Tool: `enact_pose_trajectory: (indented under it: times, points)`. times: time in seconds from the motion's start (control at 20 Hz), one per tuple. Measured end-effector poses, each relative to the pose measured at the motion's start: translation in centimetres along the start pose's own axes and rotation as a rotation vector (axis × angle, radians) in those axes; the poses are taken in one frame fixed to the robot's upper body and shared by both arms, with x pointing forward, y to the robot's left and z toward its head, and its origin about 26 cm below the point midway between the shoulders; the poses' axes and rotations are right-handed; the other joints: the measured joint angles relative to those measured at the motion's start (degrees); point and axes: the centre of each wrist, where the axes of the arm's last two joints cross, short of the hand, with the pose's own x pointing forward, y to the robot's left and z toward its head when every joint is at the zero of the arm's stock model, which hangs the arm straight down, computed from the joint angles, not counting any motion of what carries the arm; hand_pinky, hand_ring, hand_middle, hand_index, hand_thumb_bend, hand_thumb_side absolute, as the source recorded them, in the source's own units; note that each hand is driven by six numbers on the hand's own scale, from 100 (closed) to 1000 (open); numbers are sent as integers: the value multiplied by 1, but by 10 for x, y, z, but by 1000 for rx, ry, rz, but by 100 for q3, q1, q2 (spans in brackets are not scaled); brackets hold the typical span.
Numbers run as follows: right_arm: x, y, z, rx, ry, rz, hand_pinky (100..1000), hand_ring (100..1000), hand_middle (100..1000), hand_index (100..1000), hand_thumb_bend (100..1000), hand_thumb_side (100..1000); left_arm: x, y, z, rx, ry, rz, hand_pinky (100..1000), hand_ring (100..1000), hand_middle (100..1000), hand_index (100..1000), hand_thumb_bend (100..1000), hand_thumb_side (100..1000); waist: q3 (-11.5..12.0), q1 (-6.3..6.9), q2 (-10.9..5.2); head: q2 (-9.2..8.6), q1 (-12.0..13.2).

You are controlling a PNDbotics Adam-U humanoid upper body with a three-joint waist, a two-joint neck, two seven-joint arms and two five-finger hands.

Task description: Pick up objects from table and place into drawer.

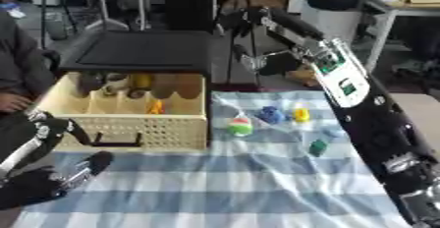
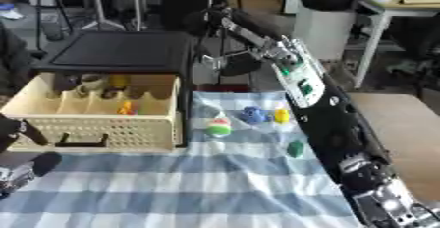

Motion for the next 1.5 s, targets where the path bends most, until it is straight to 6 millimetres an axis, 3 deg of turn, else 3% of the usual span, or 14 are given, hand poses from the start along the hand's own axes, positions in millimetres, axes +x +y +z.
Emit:
enact_pose_trajectory:
  times: [0.05, 0.25, 0.55, 0.7, 0.75, 1.05, 1.5]
  points:
    - [-1, 0, 2, -3, 8, -5, 665, 699, 742, 914, 100, 416, 0, 0, 0, -31, -11, -5, 254, 117, 210, 633, 553, 1000, -5, 6, -6, 2, 5]
    - [-4, -3, 8, -17, 32, -18, 663, 697, 741, 912, 100, 422, -1, -1, 2, -158, -40, -13, 343, 347, 433, 643, 567, 1000, -19, 12, -18, 5, 34]
    - [-3, 1, 2, -28, 44, -32, 659, 692, 736, 911, 100, 428, 5, -8, 0, -355, -43, 15, 400, 503, 586, 699, 597, 1000, -83, 13, -15, 5, 47]
    - [-2, 2, 0, -32, 44, -33, 659, 692, 736, 911, 100, 428, 7, -10, -1, -417, -27, 35, 400, 503, 586, 699, 597, 1000, -105, 12, -5, 6, 48]
    - [-2, 2, 0, -34, 46, -32, 657, 690, 735, 912, 100, 429, 7, -11, -2, -427, -23, 39, 458, 612, 704, 762, 600, 1000, -105, 12, -4, 6, 49]
    - [-1, 4, -1, -38, 44, -35, 656, 689, 734, 912, 100, 428, 8, -8, -10, -436, 40, 37, 551, 694, 766, 806, 590, 1000, -182, -2, 14, 6, 82]
    - [-1, 4, -2, -38, 45, -35, 655, 688, 732, 912, 100, 435, -3, -27, -37, -432, 136, 69, 603, 743, 810, 842, 578, 1000, -269, -39, 73, 4, 136]
